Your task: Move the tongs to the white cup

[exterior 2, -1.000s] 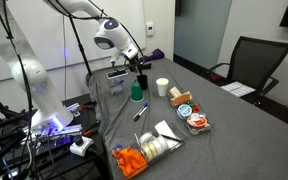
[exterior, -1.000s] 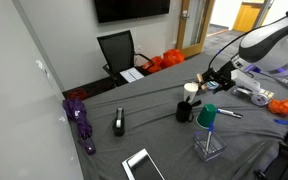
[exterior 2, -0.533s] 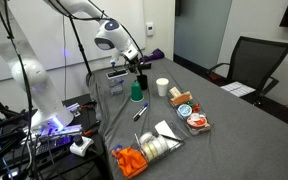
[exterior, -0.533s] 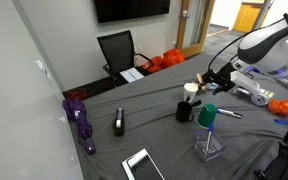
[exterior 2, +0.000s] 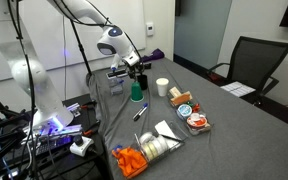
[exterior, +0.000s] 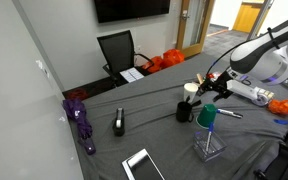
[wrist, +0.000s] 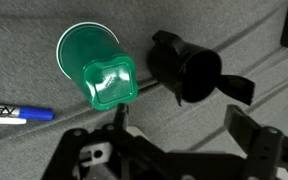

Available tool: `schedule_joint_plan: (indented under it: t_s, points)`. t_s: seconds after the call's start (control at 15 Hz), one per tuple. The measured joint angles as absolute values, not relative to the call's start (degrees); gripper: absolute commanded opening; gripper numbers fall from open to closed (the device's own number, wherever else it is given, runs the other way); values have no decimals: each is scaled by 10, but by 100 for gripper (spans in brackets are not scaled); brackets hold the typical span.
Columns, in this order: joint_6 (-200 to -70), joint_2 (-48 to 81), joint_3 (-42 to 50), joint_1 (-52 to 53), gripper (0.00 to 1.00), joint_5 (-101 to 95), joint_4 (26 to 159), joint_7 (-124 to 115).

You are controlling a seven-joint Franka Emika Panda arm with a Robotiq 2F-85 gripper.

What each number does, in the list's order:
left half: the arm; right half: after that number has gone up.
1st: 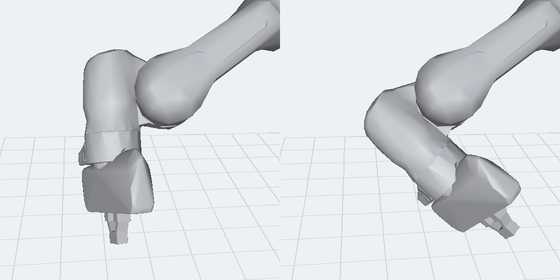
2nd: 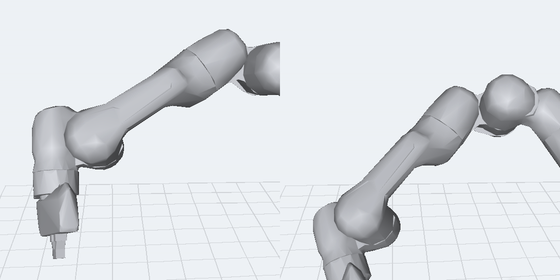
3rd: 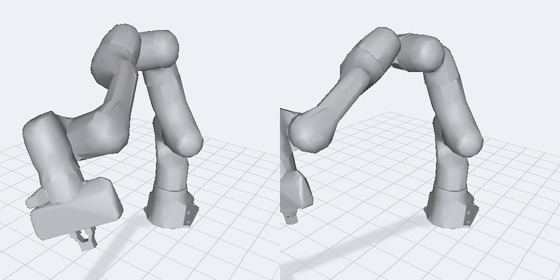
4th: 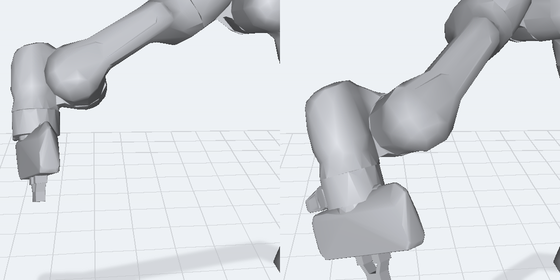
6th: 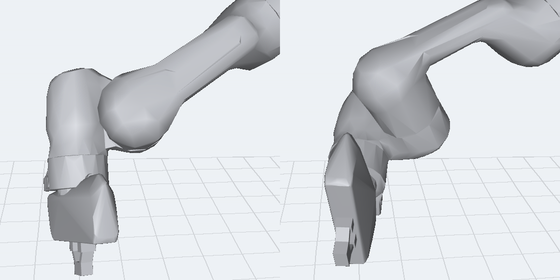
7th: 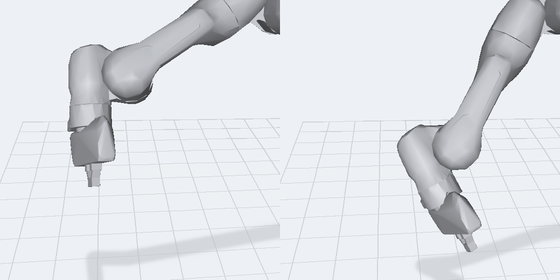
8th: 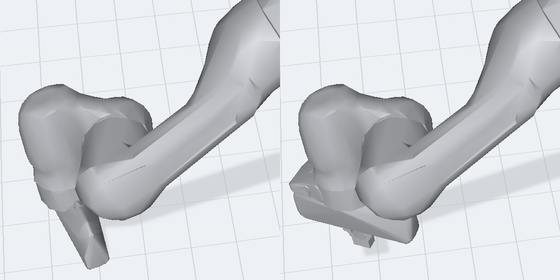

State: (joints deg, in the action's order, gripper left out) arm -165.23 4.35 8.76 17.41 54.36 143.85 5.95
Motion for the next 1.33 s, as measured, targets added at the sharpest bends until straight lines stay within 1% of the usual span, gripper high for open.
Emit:
schedule_joint_plan:
  t_s: [0.93,1.0,1.07,1.13,1.33]
  points:
    - [-1666,119,64,174,100,628,1382,122]
    - [-1666,125,63,174,75,628,1380,122]
    - [-1666,131,63,174,74,628,1377,122]
    - [-1666,137,62,174,68,628,1374,122]
    - [-1667,141,62,174,45,628,1364,122]
